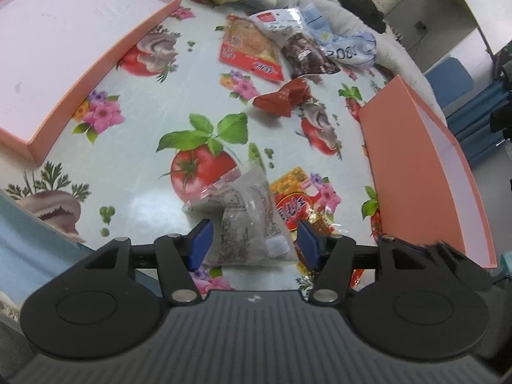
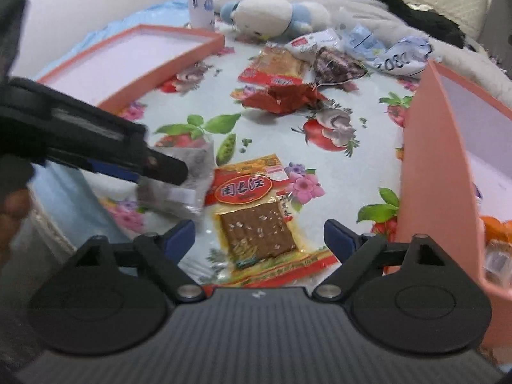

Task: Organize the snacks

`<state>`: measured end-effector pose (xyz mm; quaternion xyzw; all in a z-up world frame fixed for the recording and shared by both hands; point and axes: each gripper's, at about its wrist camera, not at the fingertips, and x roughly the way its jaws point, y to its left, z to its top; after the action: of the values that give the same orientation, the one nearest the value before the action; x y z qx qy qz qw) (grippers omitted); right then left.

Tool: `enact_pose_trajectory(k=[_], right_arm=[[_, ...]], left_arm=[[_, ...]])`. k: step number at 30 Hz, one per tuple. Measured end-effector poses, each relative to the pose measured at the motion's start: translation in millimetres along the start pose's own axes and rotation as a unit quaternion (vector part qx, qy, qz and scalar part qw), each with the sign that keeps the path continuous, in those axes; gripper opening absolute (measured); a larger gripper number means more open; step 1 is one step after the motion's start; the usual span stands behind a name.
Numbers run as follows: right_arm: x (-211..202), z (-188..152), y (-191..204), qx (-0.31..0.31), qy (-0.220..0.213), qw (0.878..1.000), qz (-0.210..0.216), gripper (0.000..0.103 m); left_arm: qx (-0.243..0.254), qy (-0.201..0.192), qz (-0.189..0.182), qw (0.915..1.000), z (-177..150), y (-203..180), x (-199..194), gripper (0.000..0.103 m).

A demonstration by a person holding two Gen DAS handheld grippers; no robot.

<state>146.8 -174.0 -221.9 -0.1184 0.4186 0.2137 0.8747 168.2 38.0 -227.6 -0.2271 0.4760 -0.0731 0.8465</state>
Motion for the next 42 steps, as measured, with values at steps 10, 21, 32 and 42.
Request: enact_pose_trajectory(k=[10,21,32,42], right_arm=[[30.1,-10.8,-15.8,0.027,0.010,1.000,0.007,0.090],[23.9,-17.6,1.9,0.000,0.020,0.999,0.036,0.079],[8.4,-19.9,15.6,-0.002,0.004,1.000,0.025,0.054],[-14.1,-14.3,5.7,0.053,-0.021,0.998,0.003,0.019]], left_arm=[[0.031,0.020,0.018,0.9991,-1.2,-5.6,12.5,0.067],[0.026,0.016,0.040,0.9987,0.9,-11.8,23.6,0.067],[0.041,-0.004,0.043,0.9982,2.7,-15.4,32.2,0.052],[0.045,-0.030,0.042,0.9976,-1.1,-14.1,-8.5,0.046]])
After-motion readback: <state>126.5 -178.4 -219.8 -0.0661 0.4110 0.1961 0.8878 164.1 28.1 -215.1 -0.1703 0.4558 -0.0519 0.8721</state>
